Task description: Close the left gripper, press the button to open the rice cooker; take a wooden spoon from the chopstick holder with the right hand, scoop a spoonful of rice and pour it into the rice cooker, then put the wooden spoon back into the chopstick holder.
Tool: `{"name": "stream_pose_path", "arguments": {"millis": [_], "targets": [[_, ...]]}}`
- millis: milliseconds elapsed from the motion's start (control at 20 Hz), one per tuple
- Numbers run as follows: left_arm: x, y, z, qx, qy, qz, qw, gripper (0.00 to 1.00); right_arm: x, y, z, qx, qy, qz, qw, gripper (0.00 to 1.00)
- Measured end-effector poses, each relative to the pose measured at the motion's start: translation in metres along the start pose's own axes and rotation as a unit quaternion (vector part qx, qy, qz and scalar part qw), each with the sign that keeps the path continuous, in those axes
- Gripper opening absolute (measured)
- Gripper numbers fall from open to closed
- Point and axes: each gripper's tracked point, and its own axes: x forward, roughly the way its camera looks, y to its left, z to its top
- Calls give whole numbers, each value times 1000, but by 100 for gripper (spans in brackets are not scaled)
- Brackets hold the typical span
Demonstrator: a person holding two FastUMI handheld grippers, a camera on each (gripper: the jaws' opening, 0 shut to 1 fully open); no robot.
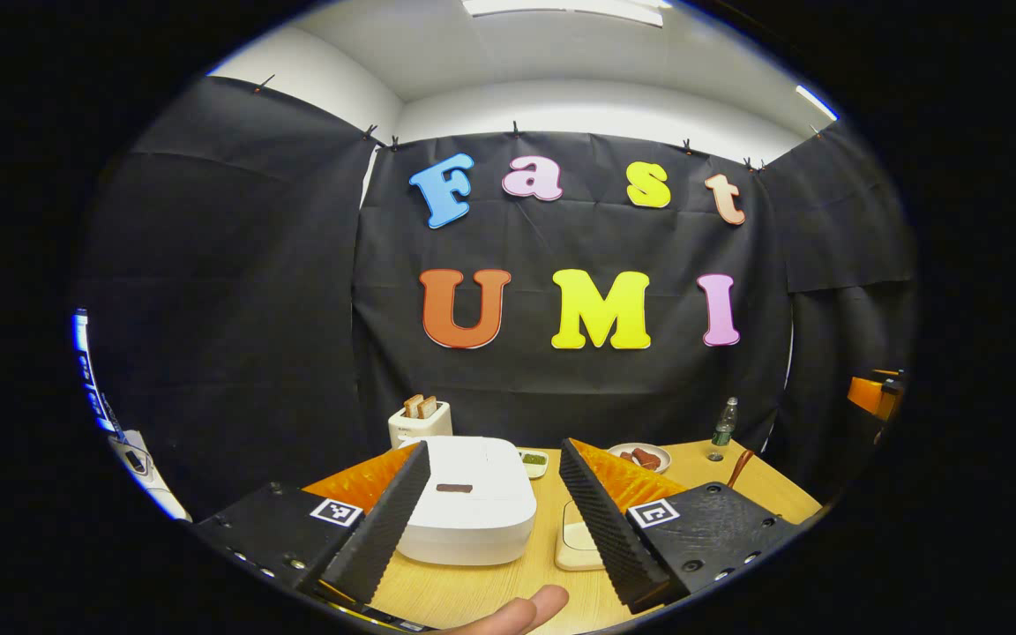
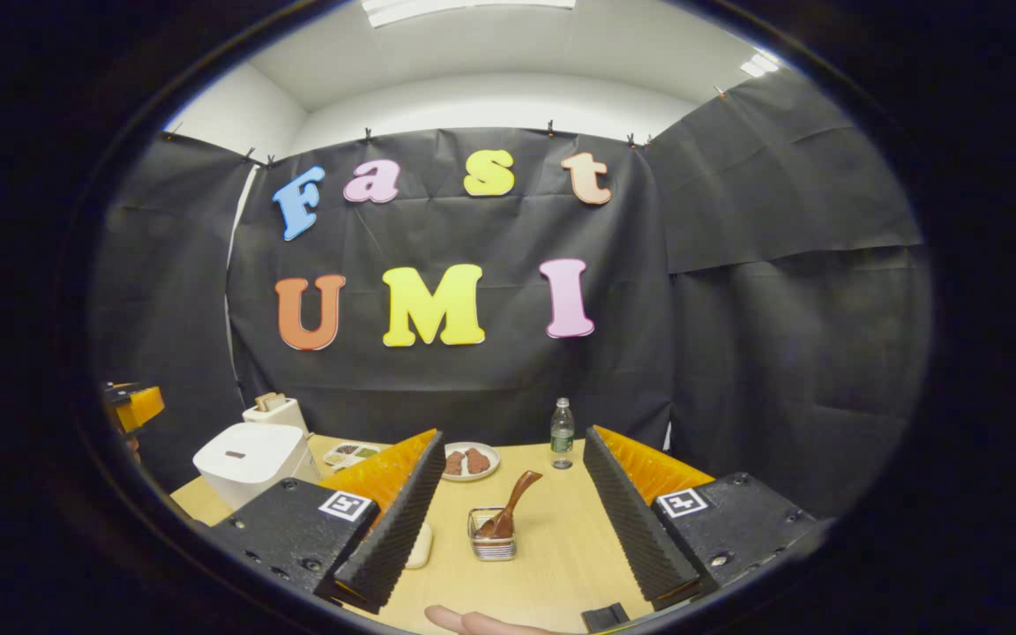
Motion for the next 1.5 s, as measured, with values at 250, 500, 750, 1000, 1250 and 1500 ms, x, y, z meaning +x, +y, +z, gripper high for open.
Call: {"name": "stream_pose_path", "arguments": {"millis": [250,500,750,1000,1250,1500], "targets": [[12,3,-5,-1,6,6,1000,94,7,-10,-6,6,-11,0,1000,100],[38,6,-8,25,-3,5,1000,82,20,-7,-5,18,-30,27,999,98],[66,-2,-41,28,44,-34,998,46,38,-10,-12,16,-38,29,999,100],[104,-4,-61,91,48,-22,994,45,69,-25,-29,14,-33,26,999,98],[130,16,-77,71,78,16,994,14,99,-35,-60,38,-2,39,998,98],[154,30,-110,37,145,21,989,0,113,-45,-70,50,-4,54,997,100]]}}
